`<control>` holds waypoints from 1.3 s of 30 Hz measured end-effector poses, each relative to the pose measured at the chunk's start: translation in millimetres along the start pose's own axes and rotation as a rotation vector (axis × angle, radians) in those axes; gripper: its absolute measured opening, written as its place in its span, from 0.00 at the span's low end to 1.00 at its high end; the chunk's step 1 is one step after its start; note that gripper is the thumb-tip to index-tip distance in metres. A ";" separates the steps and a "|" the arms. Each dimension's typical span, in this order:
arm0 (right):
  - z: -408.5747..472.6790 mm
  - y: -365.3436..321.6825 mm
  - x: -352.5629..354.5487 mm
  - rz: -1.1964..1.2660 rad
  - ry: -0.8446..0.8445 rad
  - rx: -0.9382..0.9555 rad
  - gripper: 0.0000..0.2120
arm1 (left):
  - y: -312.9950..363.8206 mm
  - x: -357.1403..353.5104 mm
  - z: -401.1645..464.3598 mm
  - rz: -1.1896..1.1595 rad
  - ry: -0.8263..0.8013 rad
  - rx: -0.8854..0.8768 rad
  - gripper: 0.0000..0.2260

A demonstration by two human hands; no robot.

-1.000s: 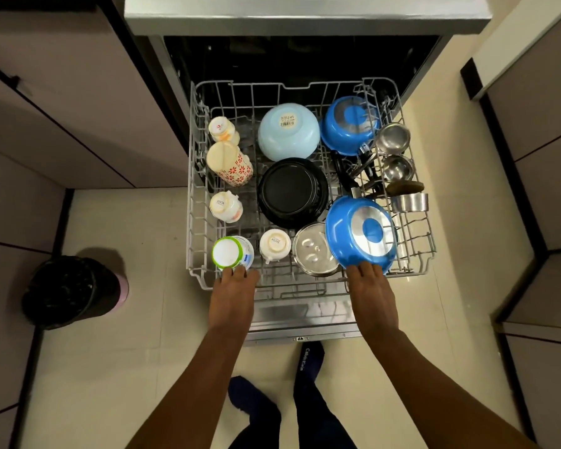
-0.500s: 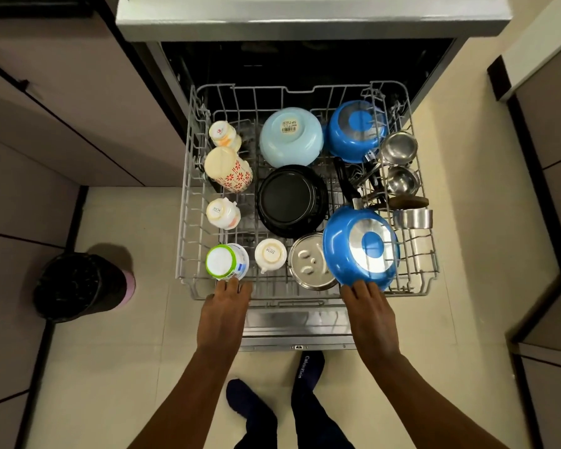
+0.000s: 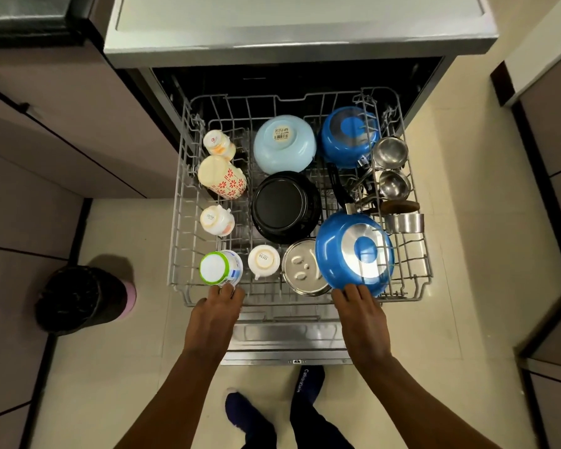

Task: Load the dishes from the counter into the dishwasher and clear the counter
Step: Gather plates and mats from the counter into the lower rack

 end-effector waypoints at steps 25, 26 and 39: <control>139.0 12.2 9.6 -0.089 0.072 -0.018 0.15 | -31.3 39.1 129.0 0.119 -0.025 0.046 0.20; 144.9 12.3 10.6 -0.092 0.085 -0.019 0.16 | -34.4 39.6 134.7 0.118 -0.028 0.037 0.20; 276.9 17.1 20.6 -0.212 0.191 -0.016 0.14 | -82.8 63.7 266.6 0.080 0.116 0.027 0.17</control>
Point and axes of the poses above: each hand's wrist, its own z-axis towards the middle knuckle, its own x-axis out of the back of the hand, y = z × x, the point moved 7 cm from there along z, towards the middle knuckle
